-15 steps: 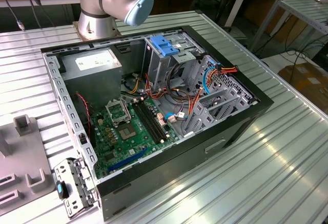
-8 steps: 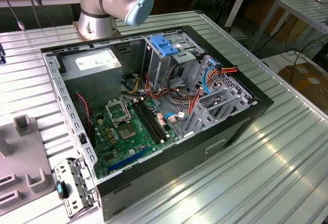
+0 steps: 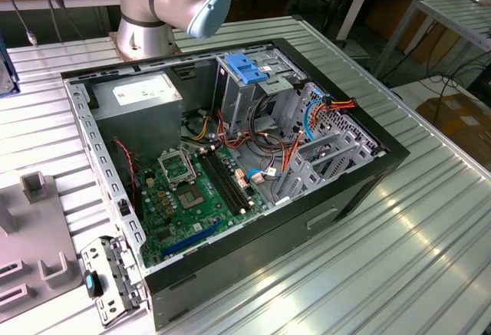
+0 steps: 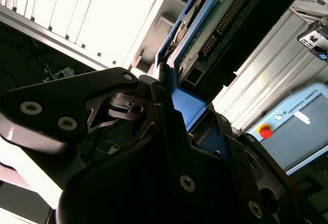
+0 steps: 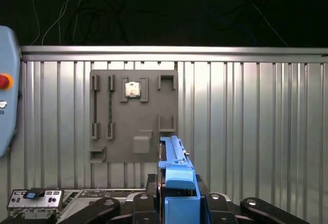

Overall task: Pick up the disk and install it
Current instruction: 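Pick up the disk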

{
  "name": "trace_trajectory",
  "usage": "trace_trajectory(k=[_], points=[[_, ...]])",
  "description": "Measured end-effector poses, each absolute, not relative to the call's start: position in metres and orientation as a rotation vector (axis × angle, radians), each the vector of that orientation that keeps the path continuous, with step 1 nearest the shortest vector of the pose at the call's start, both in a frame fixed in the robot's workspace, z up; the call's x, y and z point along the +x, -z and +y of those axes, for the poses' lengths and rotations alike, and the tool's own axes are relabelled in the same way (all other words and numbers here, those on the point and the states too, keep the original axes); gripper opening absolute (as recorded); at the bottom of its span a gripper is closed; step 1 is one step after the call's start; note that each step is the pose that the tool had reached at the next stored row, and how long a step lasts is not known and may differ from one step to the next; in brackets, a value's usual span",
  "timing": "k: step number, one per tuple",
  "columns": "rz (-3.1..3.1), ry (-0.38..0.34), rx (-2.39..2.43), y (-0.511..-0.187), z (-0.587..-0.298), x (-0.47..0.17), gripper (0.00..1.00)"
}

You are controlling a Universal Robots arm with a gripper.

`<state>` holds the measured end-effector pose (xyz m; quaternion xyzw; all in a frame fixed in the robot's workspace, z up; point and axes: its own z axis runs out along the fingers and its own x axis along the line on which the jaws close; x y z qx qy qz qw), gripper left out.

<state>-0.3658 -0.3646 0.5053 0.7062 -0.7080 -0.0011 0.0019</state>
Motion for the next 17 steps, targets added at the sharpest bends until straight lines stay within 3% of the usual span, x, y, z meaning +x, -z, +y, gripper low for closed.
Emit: trace_trajectory(k=[17], points=[[-2.222, 0.004, 2.216, -0.505, -0.365, -0.340, 0.37]])
